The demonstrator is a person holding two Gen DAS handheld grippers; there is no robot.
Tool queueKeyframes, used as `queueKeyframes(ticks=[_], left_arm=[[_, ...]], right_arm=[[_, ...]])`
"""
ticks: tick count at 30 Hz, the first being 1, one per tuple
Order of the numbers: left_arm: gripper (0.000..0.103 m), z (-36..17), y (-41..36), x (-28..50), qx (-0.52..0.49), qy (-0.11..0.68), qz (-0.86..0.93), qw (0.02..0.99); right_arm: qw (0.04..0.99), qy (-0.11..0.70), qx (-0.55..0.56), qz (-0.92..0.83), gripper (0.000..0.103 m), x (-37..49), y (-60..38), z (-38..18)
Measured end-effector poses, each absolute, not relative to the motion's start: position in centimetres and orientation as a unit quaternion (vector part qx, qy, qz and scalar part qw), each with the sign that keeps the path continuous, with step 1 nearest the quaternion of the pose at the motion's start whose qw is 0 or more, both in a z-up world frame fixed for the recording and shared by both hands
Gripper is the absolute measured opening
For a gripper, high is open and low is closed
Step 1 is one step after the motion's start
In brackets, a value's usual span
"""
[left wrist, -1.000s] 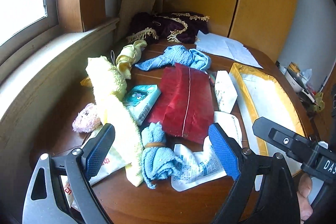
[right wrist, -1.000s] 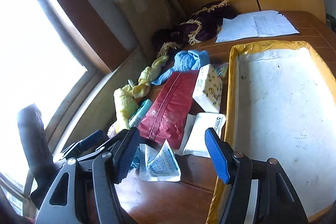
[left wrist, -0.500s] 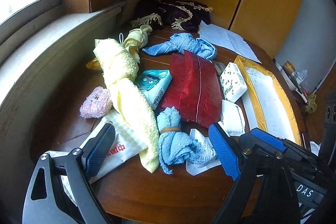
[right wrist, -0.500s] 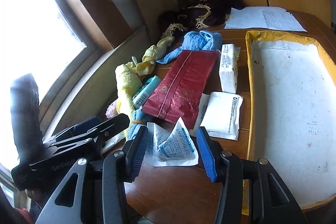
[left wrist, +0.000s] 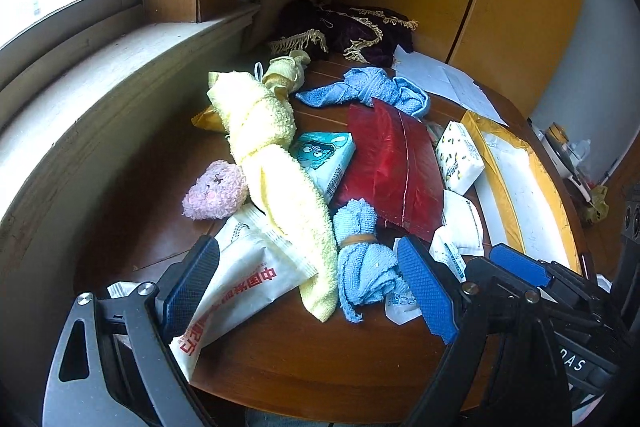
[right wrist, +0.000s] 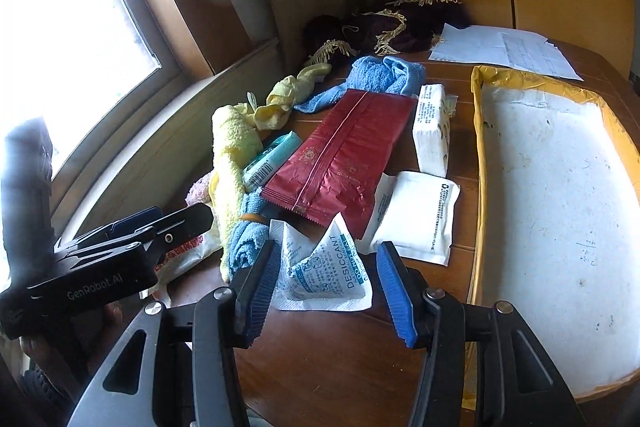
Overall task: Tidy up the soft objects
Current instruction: 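Grasp the white desiccant packet with the right gripper while the left grasps the banded blue towel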
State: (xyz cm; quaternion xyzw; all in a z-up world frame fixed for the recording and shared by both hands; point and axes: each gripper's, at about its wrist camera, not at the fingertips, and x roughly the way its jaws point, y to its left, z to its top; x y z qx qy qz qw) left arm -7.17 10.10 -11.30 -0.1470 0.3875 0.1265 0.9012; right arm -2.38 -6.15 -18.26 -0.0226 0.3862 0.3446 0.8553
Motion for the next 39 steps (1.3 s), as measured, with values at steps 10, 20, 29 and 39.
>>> queueKeyframes(ticks=[10, 20, 29, 39], left_arm=[[0.088, -11.7, 10.7, -8.0, -0.167, 0.391, 0.106, 0.899], [0.086, -11.8, 8.8, -7.8, -0.121, 0.39, 0.136, 0.903], [0.086, -12.2, 8.6, -7.5, -0.121, 0.393, 0.137, 0.901], [0.073, -12.1, 7.0, -6.2, -0.149, 0.384, 0.097, 0.906]], right_arm=[[0.85, 0.392, -0.053, 0.347, 0.059, -2.6, -4.5, -19.3], [0.859, 0.39, -0.091, 0.32, 0.059, -2.5, -4.0, -20.3], [0.855, 0.4, -0.105, 0.314, 0.048, -2.5, -4.2, -20.8], [0.879, 0.359, -0.037, 0.31, 0.043, -2.5, -8.3, -17.7]])
